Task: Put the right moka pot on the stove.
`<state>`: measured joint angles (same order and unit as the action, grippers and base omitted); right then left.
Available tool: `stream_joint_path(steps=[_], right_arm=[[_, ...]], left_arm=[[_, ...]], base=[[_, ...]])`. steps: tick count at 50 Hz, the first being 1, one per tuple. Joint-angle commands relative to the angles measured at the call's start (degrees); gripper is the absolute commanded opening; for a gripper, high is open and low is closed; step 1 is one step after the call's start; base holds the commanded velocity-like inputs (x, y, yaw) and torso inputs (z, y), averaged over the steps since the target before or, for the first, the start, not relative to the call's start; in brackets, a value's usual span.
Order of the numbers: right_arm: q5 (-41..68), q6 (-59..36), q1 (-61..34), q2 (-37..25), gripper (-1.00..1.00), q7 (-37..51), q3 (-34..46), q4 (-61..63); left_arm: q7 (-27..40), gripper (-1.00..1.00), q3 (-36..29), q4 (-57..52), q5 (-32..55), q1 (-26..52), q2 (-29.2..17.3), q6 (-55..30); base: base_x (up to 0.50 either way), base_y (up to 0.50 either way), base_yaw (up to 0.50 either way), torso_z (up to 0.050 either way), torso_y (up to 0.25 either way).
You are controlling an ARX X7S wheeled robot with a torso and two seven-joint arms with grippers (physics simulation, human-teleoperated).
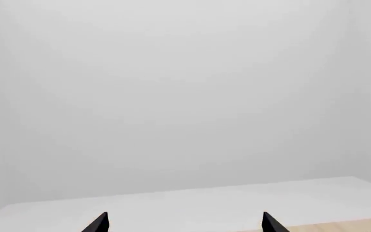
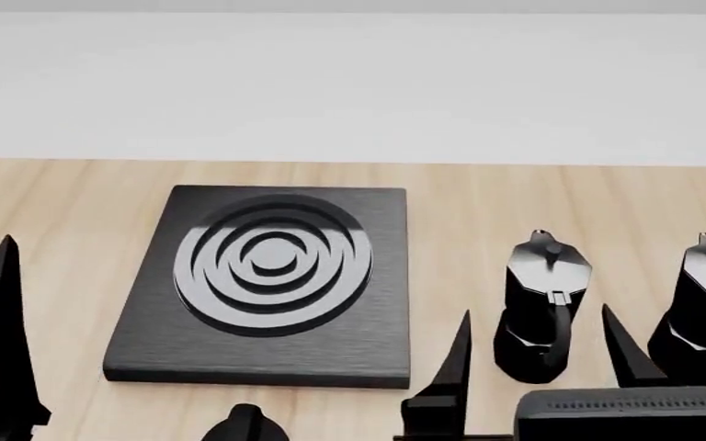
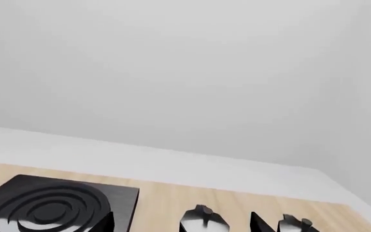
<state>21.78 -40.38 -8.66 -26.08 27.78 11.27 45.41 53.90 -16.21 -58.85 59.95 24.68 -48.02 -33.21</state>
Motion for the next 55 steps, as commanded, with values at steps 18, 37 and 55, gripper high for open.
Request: stream_joint_path(steps=[18,37,55], right_arm=[[-0.3,-1.6,-0.4,-1.3,1.00,1.4,0.3,2.9],[-1.0,-0.9,-0.7,-1.6,1.00,1.6,1.1,2.1],[-1.0,-0.2,-0.3,-1.8,1.00,1.9,0.8,1.6]], left_arm=[[2.5,1.00,-3.1,0.2,1.7,1.3,-3.3,4.3],[2.6,1.00,-4.6,0.4,0.4,1.6,-3.7,5.5],[2.9,1.00,-5.5,0.5,0.1,1.8,-4.3,6.4]], base=[[0.00,0.00,0.00,0.000,0.000],[0.00,0.00,0.00,0.000,0.000],[0.00,0.00,0.00,0.000,-0.111]])
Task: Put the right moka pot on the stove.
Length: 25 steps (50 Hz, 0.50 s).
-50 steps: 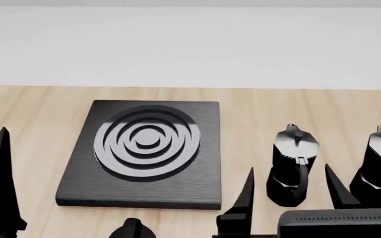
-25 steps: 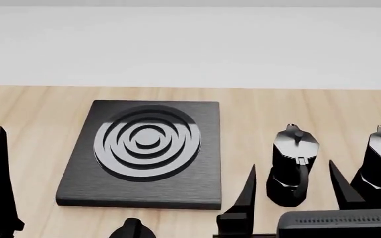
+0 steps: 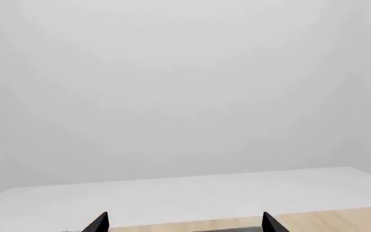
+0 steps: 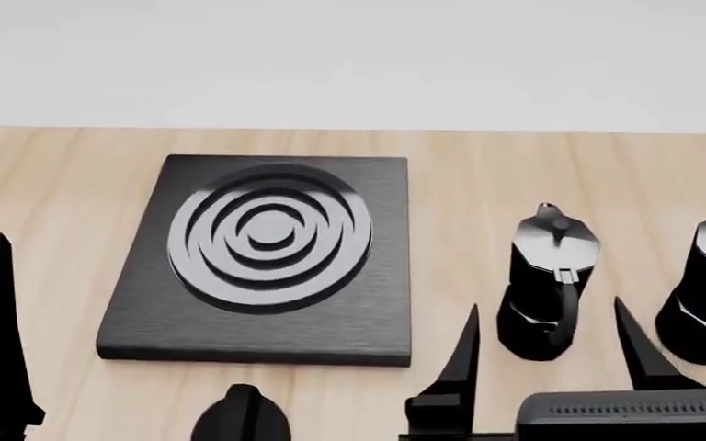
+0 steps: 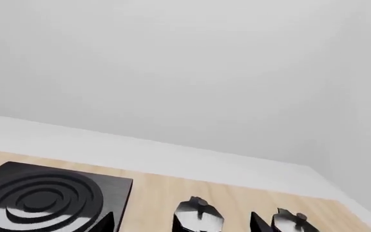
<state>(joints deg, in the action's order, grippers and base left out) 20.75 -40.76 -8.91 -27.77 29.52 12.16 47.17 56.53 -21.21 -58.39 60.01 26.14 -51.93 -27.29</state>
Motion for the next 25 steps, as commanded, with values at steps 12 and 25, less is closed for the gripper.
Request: stream_joint_path(steps=[12,25], right_arm=[[0.0,1.0,0.4,-0.2,1.00,0.2,-0.1,-0.7],[0.1,1.2,0.5,-0.4,1.00,0.3,-0.2,-0.9]], left_arm=[[0.5,1.00,-1.1,0.2,0.2,0.7,-0.7,0.9],[0.7,1.00,-1.6,0.3,0.1,0.9,-1.0,1.4]], base=[[0.00,0.00,0.00,0.000,-0.135],[0.00,0.00,0.00,0.000,-0.135]])
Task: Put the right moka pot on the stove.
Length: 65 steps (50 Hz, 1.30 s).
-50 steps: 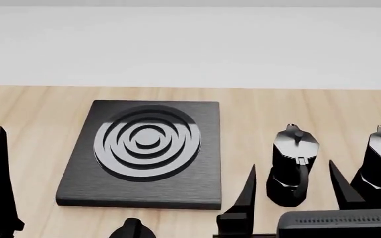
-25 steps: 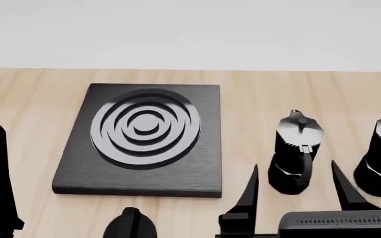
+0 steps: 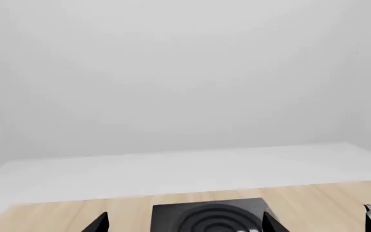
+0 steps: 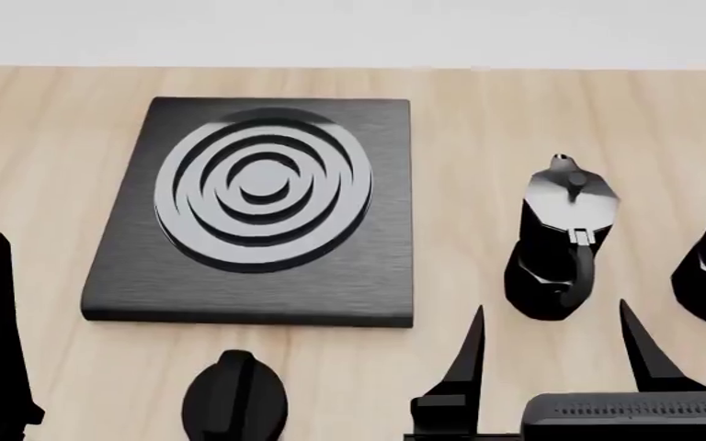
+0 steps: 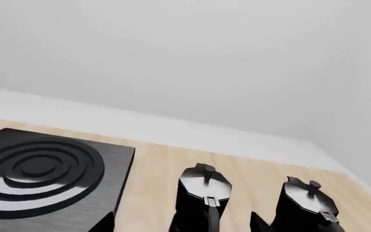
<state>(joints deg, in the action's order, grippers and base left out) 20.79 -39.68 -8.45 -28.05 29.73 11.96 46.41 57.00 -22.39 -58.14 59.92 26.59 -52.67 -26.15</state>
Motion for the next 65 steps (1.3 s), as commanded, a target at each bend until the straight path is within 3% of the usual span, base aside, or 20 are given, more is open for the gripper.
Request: stream_joint_path(steps=[1,54,65], right_arm=[[0.0,0.3,0.1,-0.1,1.00,0.1,0.1,-0.3],[1.8,0.5,1.1,-2.2,1.00,0.5,-2.9,1.3],[1.9,7.2,6.3,-4.2,1.00,-1.5,-6.9,-0.6]], left_arm=[[0.2,1.00,-0.5,0.1,0.0,0.3,-0.3,0.3],[1.1,1.00,-2.3,0.3,0.0,0.9,-1.4,2.5],[0.8,1.00,-2.6,0.5,-0.4,0.5,-1.5,3.4]], base=[[0.00,0.00,0.00,0.000,-0.135],[0.00,0.00,0.00,0.000,-0.115],[0.00,0.00,0.00,0.000,0.000]])
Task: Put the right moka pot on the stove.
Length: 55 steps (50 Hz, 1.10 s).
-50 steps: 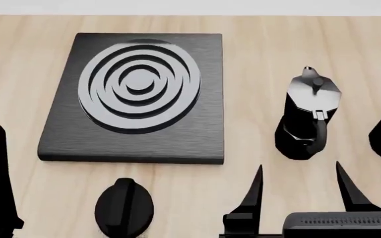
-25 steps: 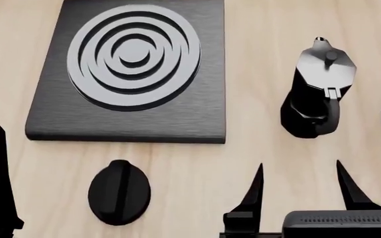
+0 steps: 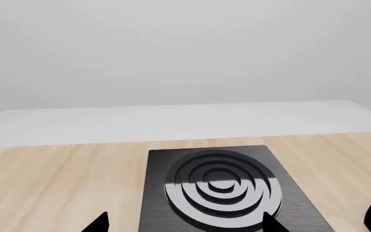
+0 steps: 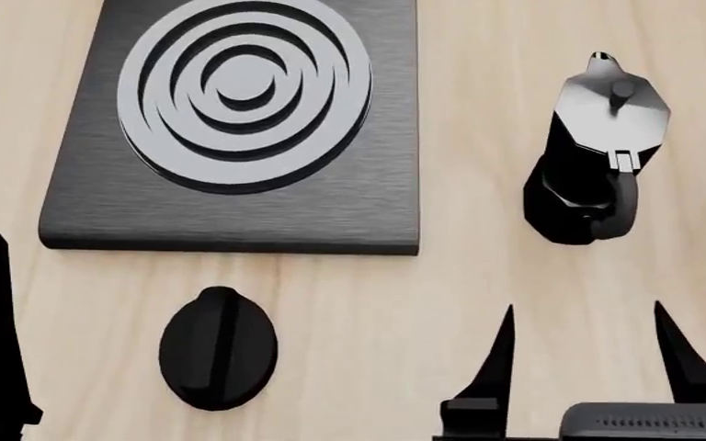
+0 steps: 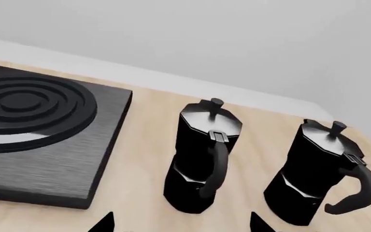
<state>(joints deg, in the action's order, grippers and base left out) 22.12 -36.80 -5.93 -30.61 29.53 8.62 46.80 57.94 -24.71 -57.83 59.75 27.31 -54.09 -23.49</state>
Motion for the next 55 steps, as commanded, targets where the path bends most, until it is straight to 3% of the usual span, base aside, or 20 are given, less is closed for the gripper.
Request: stream_joint_path(steps=[1,30,55], right_arm=[[0.8,5.0,4.4,-1.9,1.00,-1.6,-4.3,-1.2],[12.6,13.5,13.5,-8.4,1.00,-9.5,-27.8,-7.4],[23.1,9.9,9.5,-13.6,1.00,-12.6,-37.6,-15.4]], left_arm=[[-0.2,1.00,-0.2,0.2,0.1,-0.1,-0.2,0.8],[1.0,1.00,-1.0,0.3,1.5,1.0,-0.4,1.0],[0.7,1.00,-1.7,0.0,1.5,1.0,-1.0,2.0]], base=[[0.00,0.00,0.00,0.000,0.000],[0.00,0.00,0.00,0.000,0.000],[0.00,0.00,0.00,0.000,0.000]])
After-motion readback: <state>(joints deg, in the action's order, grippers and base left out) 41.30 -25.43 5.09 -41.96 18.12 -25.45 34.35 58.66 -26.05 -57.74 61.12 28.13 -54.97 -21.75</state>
